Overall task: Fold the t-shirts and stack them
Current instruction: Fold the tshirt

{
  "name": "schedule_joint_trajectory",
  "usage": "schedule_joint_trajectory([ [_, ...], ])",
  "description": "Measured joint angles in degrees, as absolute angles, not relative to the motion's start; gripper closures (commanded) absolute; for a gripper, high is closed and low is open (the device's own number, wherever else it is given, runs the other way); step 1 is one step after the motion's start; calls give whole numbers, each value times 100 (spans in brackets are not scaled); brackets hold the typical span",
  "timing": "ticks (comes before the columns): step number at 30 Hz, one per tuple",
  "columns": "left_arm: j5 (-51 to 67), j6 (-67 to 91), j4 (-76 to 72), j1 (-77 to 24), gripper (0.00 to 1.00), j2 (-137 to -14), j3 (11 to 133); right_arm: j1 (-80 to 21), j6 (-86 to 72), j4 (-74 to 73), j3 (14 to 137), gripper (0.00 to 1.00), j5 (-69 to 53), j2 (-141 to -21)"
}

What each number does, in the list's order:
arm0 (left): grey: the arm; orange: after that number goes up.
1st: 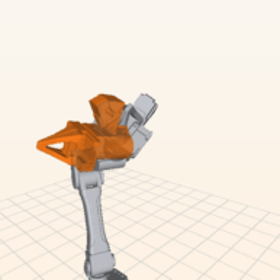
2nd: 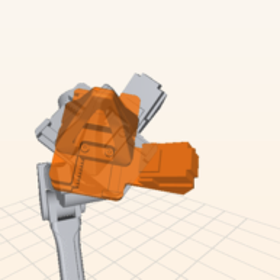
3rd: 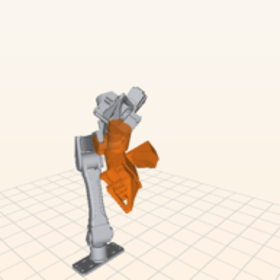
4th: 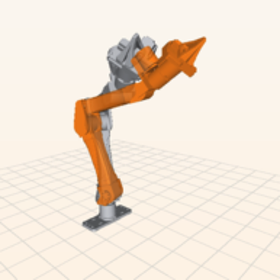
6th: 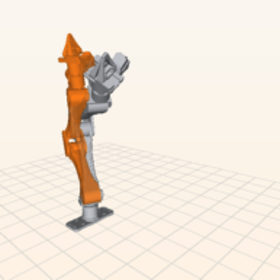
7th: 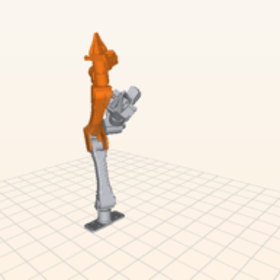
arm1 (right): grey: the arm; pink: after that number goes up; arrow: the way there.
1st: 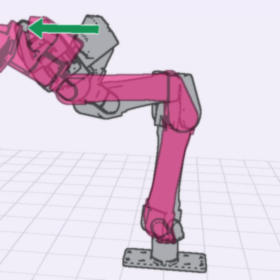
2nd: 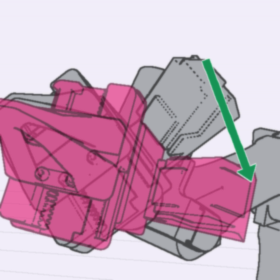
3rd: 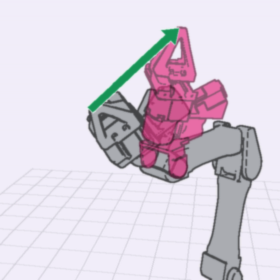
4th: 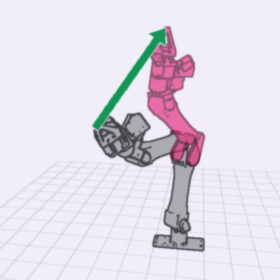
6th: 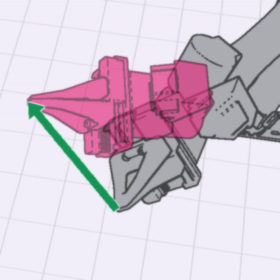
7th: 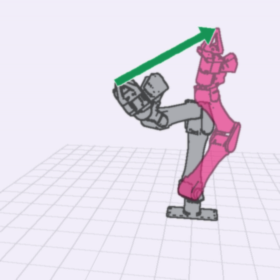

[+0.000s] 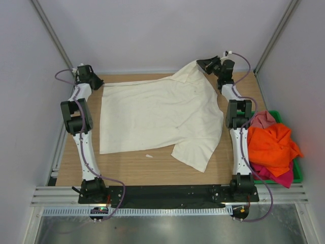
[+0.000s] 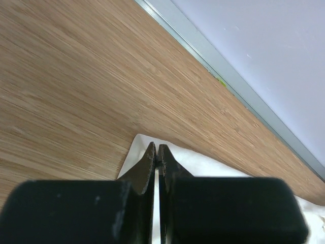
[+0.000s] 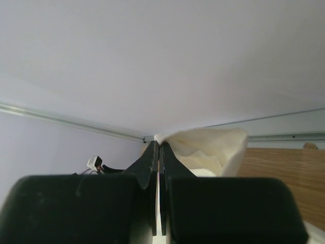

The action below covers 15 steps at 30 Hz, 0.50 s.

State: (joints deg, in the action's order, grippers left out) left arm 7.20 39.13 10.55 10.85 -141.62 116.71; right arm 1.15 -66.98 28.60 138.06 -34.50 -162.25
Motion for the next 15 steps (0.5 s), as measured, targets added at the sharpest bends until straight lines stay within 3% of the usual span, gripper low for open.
schedule_joint_trajectory([
  [8, 923, 4049, 1135, 1105, 100, -14125, 11631, 104, -6978, 1953, 13386, 99, -3212, -15760],
  [15, 1142, 4047, 1575, 1107, 100, -13913, 11631, 97, -7063, 261, 12361, 99, -3030, -14081],
])
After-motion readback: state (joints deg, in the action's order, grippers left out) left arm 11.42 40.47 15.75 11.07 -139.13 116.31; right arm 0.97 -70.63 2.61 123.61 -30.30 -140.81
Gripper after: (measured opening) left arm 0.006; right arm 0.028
